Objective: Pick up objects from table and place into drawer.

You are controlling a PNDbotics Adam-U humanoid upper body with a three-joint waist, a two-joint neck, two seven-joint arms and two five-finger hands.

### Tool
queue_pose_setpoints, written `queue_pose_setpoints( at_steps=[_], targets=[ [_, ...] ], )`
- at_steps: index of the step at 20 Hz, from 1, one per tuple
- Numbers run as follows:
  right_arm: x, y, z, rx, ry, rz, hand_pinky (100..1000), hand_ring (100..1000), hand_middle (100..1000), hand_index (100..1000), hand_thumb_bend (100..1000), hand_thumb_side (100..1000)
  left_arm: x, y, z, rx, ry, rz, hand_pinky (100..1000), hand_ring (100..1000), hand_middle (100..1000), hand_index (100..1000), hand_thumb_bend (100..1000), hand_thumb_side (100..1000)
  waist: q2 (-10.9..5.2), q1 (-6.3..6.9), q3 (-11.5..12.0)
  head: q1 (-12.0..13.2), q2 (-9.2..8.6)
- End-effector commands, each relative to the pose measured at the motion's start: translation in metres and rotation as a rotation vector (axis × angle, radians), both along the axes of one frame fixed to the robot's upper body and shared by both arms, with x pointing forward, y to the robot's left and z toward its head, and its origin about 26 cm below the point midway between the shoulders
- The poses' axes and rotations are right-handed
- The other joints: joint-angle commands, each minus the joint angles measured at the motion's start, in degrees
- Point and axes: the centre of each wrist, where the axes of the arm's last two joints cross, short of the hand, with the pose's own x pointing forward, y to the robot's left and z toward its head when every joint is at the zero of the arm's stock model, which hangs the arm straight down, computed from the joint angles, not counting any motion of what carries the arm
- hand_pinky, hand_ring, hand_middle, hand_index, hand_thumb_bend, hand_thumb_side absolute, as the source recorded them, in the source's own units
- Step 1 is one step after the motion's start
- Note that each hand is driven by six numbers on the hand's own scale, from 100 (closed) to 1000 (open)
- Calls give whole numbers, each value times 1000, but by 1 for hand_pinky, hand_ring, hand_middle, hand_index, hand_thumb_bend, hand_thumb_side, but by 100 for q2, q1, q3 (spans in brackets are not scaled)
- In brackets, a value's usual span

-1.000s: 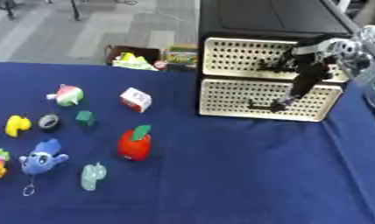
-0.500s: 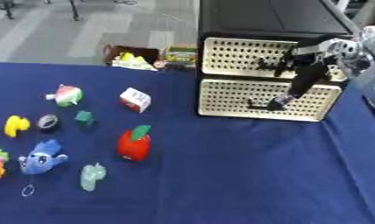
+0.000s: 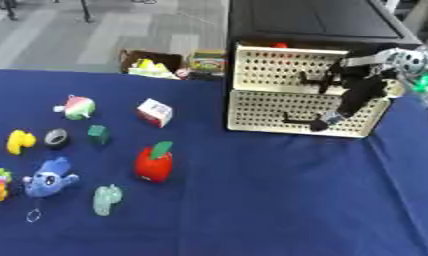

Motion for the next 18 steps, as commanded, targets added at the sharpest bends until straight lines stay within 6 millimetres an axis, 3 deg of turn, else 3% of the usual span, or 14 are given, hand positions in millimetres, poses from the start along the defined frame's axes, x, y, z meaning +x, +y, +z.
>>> queue_pose_setpoints(
  at_steps=[1,18],
  targets=[
    [-16,-4,16,4,6,-23,100,184,100,767,672,359,-5,1,11,23,-32,5,656,764,740,926,102,984,-154,10,-9,35,42],
    [-73,9,-1,-15,69,57,100,181,100,759,674,338,-5,1,10,10,-32,0,658,765,740,925,100,982,-213,-7,-62,33,51]
  ],
)
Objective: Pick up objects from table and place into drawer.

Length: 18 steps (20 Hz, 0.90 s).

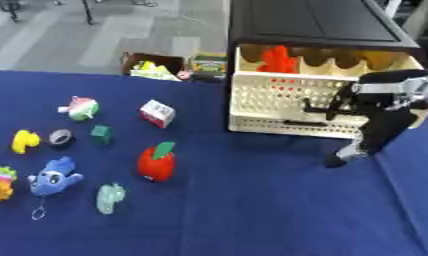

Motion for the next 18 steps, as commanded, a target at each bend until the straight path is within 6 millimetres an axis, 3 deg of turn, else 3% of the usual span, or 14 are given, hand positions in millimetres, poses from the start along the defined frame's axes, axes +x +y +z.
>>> queue_pose_setpoints(
  at_steps=[1,9,14,18],
  targets=[
    [-17,2,14,1,65,-57,100,180,100,759,674,333,-5,1,10,17,-30,2,658,765,740,925,100,982,-145,5,-8,-1,26],
    [-35,7,13,2,75,-48,100,179,100,755,677,330,-5,1,10,14,-32,0,658,765,740,925,100,981,-157,2,-29,-6,21],
    [-46,10,22,1,27,-56,100,195,111,881,692,347,-5,1,10,11,-32,0,658,765,740,926,100,981,-172,4,-51,-3,17],
    [-59,12,31,-16,-41,-60,100,198,116,906,697,367,-5,1,10,8,-33,3,658,765,739,926,100,980,-183,2,-70,17,22]
  ],
)
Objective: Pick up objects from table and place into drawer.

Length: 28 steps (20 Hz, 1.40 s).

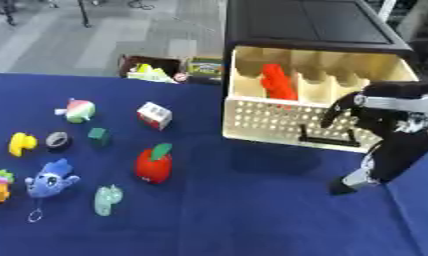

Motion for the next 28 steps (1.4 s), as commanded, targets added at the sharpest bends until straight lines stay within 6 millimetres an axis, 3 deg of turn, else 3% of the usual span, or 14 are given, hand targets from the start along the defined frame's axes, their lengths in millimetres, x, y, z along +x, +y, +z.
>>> queue_pose_setpoints(
  at_steps=[1,10,13,15,19,23,24,28],
  targets=[
    [-16,-3,18,-15,60,-129,100,198,117,908,697,369,-5,1,9,14,-30,7,658,765,739,925,100,980,-135,5,-19,22,23],
    [-17,-5,14,-26,67,-133,100,199,119,933,696,386,-4,0,10,8,-34,2,658,765,738,925,100,978,-146,10,-15,10,-11],
    [-19,-6,22,-7,45,-116,100,197,118,922,701,408,-5,1,9,8,-33,5,658,765,738,925,100,978,-152,23,-11,34,3],
    [-22,-9,31,8,11,-93,100,197,118,920,702,420,-5,2,9,8,-35,11,658,764,738,925,100,977,-159,30,-15,114,28],
    [-31,-20,52,41,-142,-47,100,197,120,908,710,487,-6,5,10,10,-35,36,657,765,740,920,100,967,-186,50,-66,637,96],
    [-39,-33,66,95,-324,-38,100,196,120,890,673,611,-7,5,13,31,-37,85,657,766,736,917,111,945,-239,77,-105,1111,207],
    [-41,-35,69,113,-371,-42,100,197,121,877,645,697,-7,5,14,43,-36,99,657,767,729,906,148,909,-254,86,-109,1167,233],
    [-46,-44,76,211,-600,-71,100,220,146,853,576,834,-9,3,23,139,-19,187,663,768,707,888,240,793,-307,123,-131,1195,332]
  ],
)
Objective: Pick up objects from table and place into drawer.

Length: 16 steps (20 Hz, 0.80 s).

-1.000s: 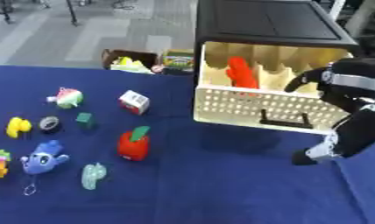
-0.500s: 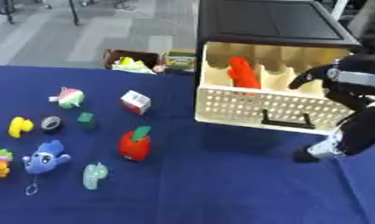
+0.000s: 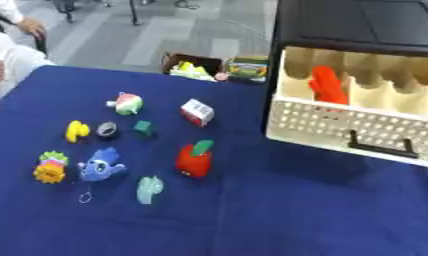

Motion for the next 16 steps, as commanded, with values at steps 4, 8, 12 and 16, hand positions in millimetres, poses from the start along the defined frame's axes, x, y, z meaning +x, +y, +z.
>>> queue_pose_setpoints(
  at_steps=[4,8,12,16],
  targets=[
    [-11,-10,13,189,-375,-48,100,269,196,821,504,903,-7,-6,26,216,50,131,688,782,705,910,218,751,-158,41,-76,-298,169],
    [-10,-16,8,329,-562,-72,118,329,253,810,417,961,-8,-11,35,313,102,146,693,788,714,1000,202,741,-167,42,-191,-673,239],
    [-7,-20,0,418,-712,-94,150,354,275,803,353,979,-8,-15,38,369,146,162,714,808,744,986,205,755,-156,24,-277,-851,279],
    [-5,-24,-9,472,-824,-114,170,373,299,804,298,981,-8,-17,40,415,167,184,724,817,755,976,221,769,-143,2,-325,-921,241]
  ],
)
